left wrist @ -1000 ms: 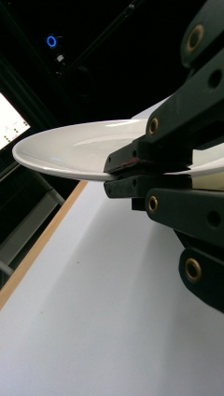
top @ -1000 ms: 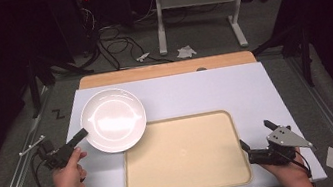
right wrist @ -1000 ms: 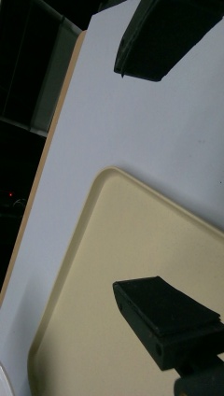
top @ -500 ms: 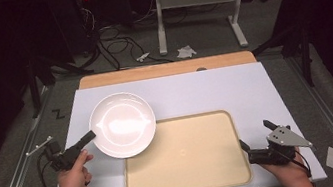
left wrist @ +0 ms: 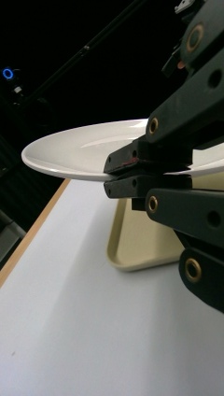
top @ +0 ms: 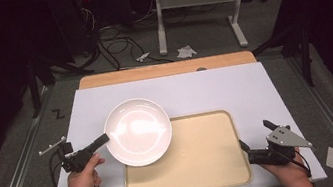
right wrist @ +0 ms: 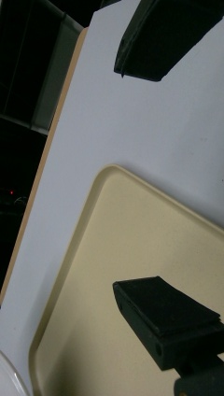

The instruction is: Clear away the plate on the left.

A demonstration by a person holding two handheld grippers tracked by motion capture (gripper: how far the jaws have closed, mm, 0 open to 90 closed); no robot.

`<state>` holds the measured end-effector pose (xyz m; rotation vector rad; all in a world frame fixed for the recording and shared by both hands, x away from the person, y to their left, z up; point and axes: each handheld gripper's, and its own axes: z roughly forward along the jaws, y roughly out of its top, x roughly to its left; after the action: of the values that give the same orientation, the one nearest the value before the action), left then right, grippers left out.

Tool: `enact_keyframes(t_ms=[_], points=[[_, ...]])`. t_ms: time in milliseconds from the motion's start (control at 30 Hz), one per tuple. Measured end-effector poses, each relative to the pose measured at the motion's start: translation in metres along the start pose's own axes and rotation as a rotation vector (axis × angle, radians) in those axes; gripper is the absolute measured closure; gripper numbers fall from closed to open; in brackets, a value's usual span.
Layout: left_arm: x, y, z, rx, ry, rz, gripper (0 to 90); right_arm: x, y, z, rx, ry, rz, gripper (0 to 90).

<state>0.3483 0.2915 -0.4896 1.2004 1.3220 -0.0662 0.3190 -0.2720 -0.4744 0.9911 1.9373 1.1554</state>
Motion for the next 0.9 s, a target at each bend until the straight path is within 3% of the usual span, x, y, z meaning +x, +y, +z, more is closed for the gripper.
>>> enact_keyframes(t_ms=[433,900], points=[[-0.017,-0.017,0.042,0.107,-0.041,0.005,87.7,0.000,0.000,0.000,0.003,0.000,0.003,0.8],[-0.030,-0.032,0.066,0.184,-0.065,0.032,87.6,0.000,-0.001,0.001,0.005,0.002,0.005,0.8]])
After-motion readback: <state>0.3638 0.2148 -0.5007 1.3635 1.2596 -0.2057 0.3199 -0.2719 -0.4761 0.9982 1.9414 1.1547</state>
